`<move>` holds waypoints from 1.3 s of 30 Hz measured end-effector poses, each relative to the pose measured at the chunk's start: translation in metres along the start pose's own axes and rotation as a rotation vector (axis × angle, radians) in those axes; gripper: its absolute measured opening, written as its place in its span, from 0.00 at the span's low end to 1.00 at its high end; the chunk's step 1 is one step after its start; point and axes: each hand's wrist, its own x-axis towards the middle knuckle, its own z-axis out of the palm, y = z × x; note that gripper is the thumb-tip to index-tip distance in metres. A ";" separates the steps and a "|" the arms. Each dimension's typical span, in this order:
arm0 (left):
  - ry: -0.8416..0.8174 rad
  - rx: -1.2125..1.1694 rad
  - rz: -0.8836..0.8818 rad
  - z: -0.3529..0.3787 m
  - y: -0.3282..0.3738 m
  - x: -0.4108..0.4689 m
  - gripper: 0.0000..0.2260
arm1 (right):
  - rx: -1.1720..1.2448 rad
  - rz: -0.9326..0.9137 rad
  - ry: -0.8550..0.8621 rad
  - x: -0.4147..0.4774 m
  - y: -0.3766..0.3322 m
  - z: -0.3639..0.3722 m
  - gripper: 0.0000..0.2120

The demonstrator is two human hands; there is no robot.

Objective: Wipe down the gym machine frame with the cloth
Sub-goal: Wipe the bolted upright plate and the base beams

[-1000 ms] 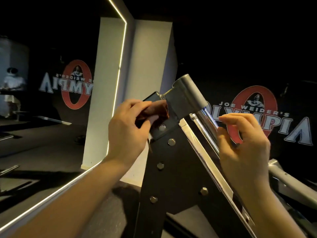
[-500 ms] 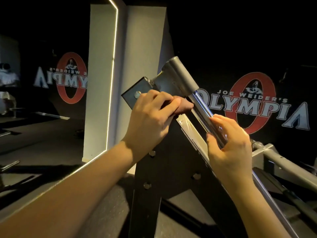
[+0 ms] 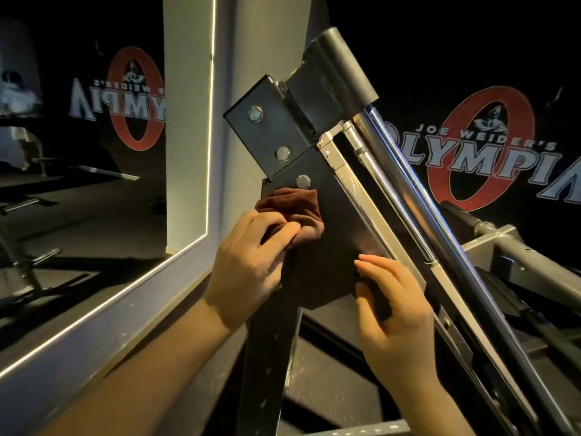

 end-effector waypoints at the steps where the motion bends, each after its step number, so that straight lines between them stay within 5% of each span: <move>1: -0.004 -0.028 -0.024 -0.001 0.003 -0.006 0.15 | 0.029 0.017 -0.005 -0.002 -0.002 0.003 0.25; 10: -0.077 -0.349 -0.199 -0.029 0.036 -0.051 0.16 | 0.693 0.579 -0.260 -0.007 -0.040 0.015 0.18; 17: -0.441 -0.417 -0.172 -0.053 0.037 -0.098 0.21 | 0.684 0.679 -0.407 -0.034 -0.037 0.022 0.06; 21: -0.423 -0.574 -0.521 -0.068 0.030 -0.094 0.25 | 0.660 0.644 -0.536 -0.039 -0.032 0.018 0.06; 24: -0.698 -0.722 -0.794 -0.069 0.022 -0.079 0.27 | 0.701 0.599 -0.627 -0.039 -0.033 0.016 0.07; 28: -0.776 -0.878 -0.897 -0.072 0.024 -0.077 0.06 | 0.689 0.627 -0.686 -0.046 -0.031 0.015 0.09; 32: -0.712 -0.839 -0.888 -0.071 0.027 -0.088 0.01 | 0.600 0.774 -0.925 -0.069 -0.025 0.022 0.10; 36: -0.747 -0.736 -0.834 -0.072 0.018 -0.104 0.02 | 0.494 0.872 -0.914 -0.084 -0.026 0.031 0.05; 39: -0.705 -0.332 -0.451 -0.072 0.019 -0.132 0.10 | 0.387 1.005 -0.903 -0.090 -0.027 0.038 0.04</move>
